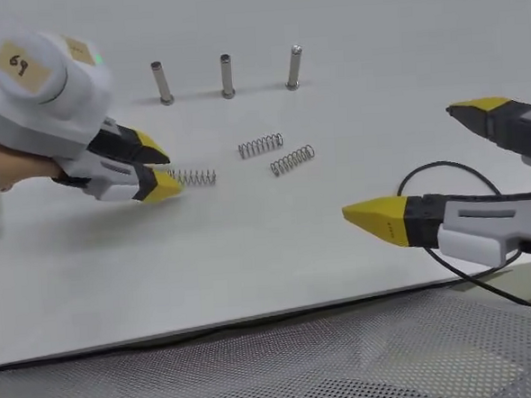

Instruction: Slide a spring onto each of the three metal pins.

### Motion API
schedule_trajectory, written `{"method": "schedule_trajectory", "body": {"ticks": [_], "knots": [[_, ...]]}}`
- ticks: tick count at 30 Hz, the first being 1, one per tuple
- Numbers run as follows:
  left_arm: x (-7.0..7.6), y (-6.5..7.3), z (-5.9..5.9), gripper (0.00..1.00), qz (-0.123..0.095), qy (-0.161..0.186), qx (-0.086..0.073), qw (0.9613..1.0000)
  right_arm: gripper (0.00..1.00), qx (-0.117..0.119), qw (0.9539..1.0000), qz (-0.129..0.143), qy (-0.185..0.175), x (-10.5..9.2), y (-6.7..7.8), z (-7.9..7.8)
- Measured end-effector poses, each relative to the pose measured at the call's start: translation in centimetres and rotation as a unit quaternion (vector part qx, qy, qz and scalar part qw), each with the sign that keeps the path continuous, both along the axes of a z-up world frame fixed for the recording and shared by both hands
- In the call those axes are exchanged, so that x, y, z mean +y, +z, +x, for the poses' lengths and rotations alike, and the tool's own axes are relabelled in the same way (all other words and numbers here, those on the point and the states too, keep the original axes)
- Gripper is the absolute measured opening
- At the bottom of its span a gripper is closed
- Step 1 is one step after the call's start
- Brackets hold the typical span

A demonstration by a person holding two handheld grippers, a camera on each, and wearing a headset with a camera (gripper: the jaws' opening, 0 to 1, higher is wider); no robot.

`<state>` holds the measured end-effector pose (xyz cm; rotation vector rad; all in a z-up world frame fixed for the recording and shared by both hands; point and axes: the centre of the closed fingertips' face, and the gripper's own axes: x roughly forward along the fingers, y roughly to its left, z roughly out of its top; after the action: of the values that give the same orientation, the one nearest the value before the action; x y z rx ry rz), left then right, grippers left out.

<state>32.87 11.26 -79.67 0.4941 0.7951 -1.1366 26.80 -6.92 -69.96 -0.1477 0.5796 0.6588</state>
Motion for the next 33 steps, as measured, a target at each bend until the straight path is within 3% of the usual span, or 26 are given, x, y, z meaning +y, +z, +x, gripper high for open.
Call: {"method": "schedule_trajectory", "body": {"ticks": [21, 27, 33], "knots": [[0.0, -1.4, -0.5, 0.05, 0.04, -0.029, -0.017, 0.9986, 0.87, 0.002, 1.0, 0.001, 0.0, 0.2, 0.0, 0.0], [0.0, -1.3, -0.6, 0.04, 0.036, -0.031, -0.026, 0.9985, 0.87, 0.002, 1.0, 0.001, 0.003, 0.4, 0.0, 0.1], [0.0, -1.3, -0.5, 0.04, 0.037, -0.023, -0.02, 0.9989, 0.87, 0.002, 1.0, 0.001, 0.007, 0.7, -0.1, 0.1]]}}
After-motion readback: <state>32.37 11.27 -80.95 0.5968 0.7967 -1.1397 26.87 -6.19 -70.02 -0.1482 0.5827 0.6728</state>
